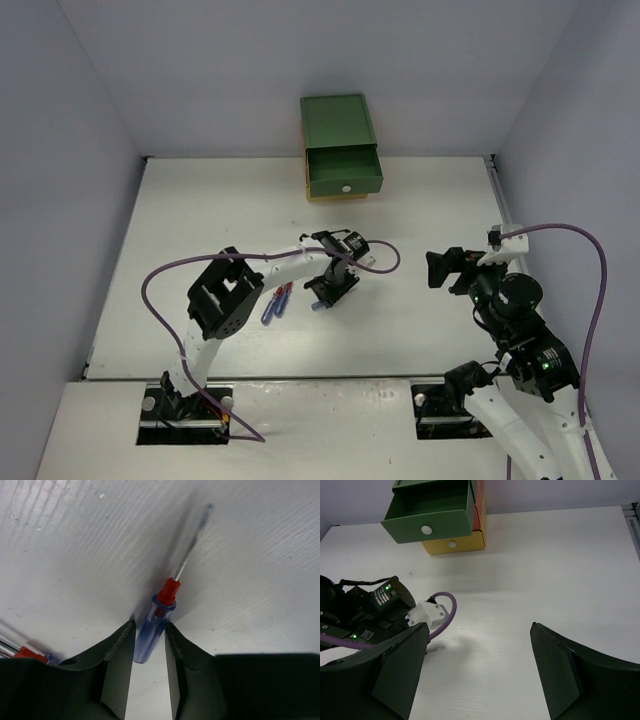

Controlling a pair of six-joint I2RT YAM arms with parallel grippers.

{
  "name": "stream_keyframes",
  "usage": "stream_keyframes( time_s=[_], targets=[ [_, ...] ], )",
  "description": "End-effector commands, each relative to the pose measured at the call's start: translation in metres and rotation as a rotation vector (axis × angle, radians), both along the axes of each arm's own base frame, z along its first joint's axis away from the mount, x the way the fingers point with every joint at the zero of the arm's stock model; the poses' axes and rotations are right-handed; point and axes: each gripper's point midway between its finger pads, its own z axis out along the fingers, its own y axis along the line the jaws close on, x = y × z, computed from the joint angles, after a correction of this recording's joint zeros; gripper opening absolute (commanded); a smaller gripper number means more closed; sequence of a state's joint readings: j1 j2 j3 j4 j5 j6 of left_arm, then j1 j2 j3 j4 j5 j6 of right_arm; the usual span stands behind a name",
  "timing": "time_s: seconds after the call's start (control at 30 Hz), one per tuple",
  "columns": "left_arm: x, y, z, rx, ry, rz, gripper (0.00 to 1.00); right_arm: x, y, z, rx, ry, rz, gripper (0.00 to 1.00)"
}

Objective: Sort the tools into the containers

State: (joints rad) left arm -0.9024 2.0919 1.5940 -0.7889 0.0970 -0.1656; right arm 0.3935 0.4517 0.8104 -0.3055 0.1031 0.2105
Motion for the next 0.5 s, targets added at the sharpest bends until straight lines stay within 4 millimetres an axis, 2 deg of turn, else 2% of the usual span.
stream_keyframes(
  time_s=[0.0, 0.07, 0.13, 0.17, 0.3, 0.37, 0.4, 0.47],
  targets=[
    [0.001, -0.009, 0.003, -0.021, -0.011, -0.04, 0.11, 0.002, -0.005, 0.024, 0.053, -0.062, -0.044, 0.8],
    [0.002, -0.011, 0.017, -0.05, -0.027, -0.055, 0.0, 0.002, -0.012, 0.022, 0.056, -0.053, -0.086, 0.8],
    [0.005, -0.014, 0.038, -0.089, -0.067, -0.066, 0.0, 0.002, -0.017, 0.022, 0.067, -0.048, -0.121, 0.8],
    [0.005, -0.015, 0.038, -0.09, -0.068, -0.066, 0.0, 0.002, -0.019, 0.022, 0.065, -0.047, -0.131, 0.8],
    [0.03, -0.018, 0.117, -0.175, -0.272, -0.128, 0.0, 0.005, -0.032, 0.025, 0.064, -0.052, -0.212, 0.8],
    [0.043, -0.021, 0.164, -0.222, -0.372, -0.146, 0.0, 0.007, -0.036, 0.032, 0.08, -0.061, -0.24, 0.8],
    [0.048, -0.016, 0.18, -0.208, -0.424, -0.167, 0.0, 0.006, -0.038, 0.04, 0.081, -0.075, -0.247, 0.8],
    [0.067, -0.014, 0.228, -0.225, -0.563, -0.164, 0.0, 0.009, -0.037, 0.045, 0.065, -0.072, -0.248, 0.8]
  ],
)
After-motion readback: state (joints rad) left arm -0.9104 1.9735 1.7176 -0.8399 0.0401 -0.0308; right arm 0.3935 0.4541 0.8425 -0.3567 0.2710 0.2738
